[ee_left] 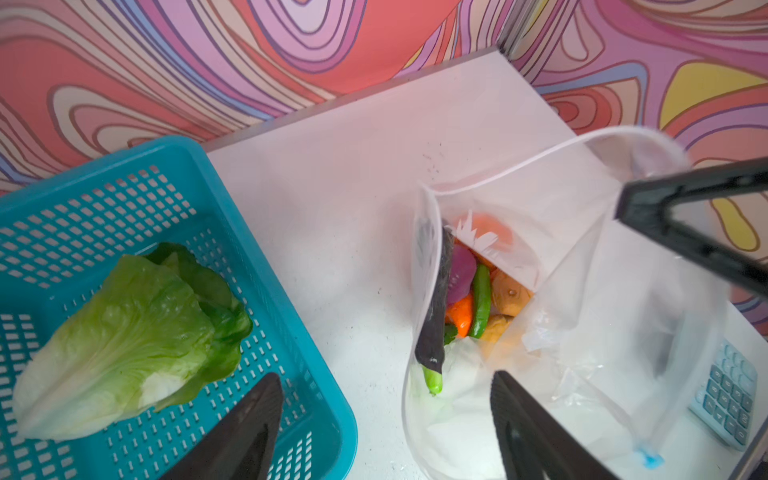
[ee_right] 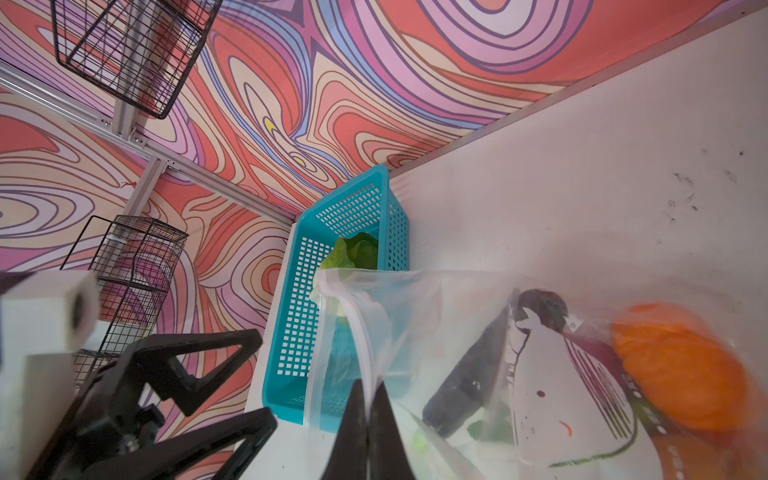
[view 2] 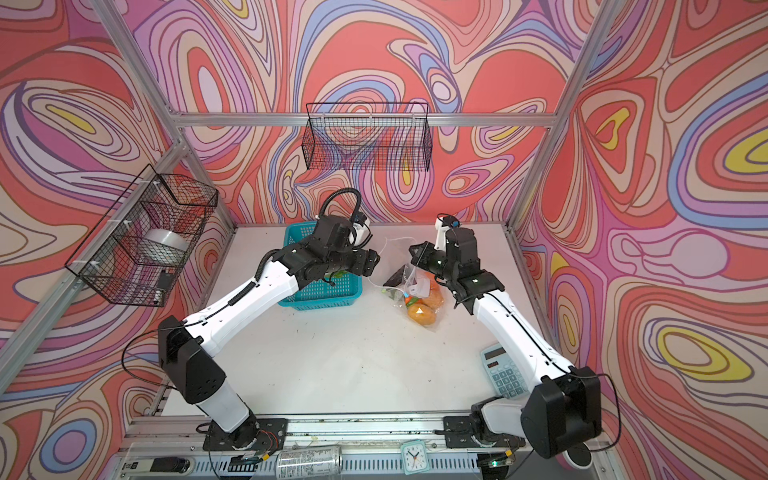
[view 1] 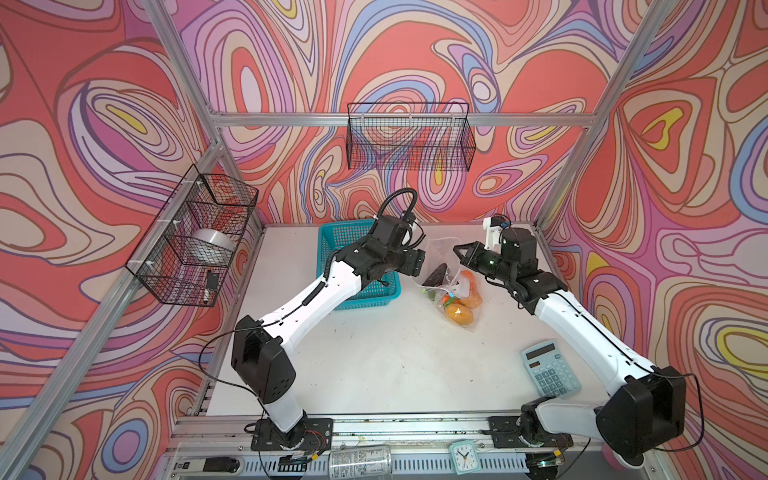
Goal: Place the food in the zip-top bag and seal the zipper
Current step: 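Open the left gripper to drop the lime into the bag, then move the left gripper back over the lettuce in the basket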
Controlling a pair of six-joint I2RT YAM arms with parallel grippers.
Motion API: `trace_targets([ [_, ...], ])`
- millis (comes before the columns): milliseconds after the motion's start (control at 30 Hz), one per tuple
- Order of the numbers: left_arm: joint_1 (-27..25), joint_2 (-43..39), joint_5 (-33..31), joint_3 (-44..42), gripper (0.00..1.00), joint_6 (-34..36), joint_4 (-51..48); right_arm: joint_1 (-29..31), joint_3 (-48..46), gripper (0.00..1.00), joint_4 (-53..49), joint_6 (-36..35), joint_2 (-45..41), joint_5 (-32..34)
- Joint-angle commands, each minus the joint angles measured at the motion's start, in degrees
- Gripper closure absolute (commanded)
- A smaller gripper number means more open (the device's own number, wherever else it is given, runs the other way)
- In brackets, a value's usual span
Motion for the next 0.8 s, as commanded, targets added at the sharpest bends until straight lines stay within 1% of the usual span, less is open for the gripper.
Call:
trace_targets([
  [0,0.5,3.5,4.0,1.2,0.30,-3.8,-4.8,0.0,-0.7,1.00,0.4,-0.2,-1.1,0.5],
  [100,1.6,6.5,9.2,4.1,0.42,-6.1,-7.3,0.0,-0.9,1.00,0.3,-0.2,-1.2,0.7],
  [133,1.9,7.4,10.8,5.1,0.47,-6.5,-8.2,0.0,-0.8,1.00,0.3,-0.2,-1.4,0.7],
  [167,1.9,8.0,11.5,5.8,0.55,-6.6,-8.9,0.0,-1.0,1.00,0.3,-0.2,-1.5,0.8],
  [233,1.9,8.1,12.1,6.4,0.70,-6.6,-9.5,0.0,-1.0,1.00,0.3,-0.2,-1.6,1.0],
  [333,1.9,6.9,11.9,6.6,0.90,-6.7,-9.5,0.0,-0.9,1.00,0.3,-0.5,-1.8,0.9],
  [400,1.9,5.7,11.7,7.2,0.97,-6.5,-9.8,0.0,-0.5,1.00,-0.1,-1.0,-1.9,1.3],
  [467,1.9,4.1,10.9,8.5,1.00,-6.0,-10.6,0.0,0.2,1.00,-1.3,-2.2,-2.0,2.0],
  [667,1.9,-0.2,10.4,12.6,1.00,-5.2,-11.6,-0.3,4.8,1.00,-8.2,-8.7,-3.5,6.1],
  [767,1.9,-1.9,11.4,13.0,1.00,-6.3,-10.2,-1.7,6.8,1.00,-12.5,-10.3,-5.0,6.0],
])
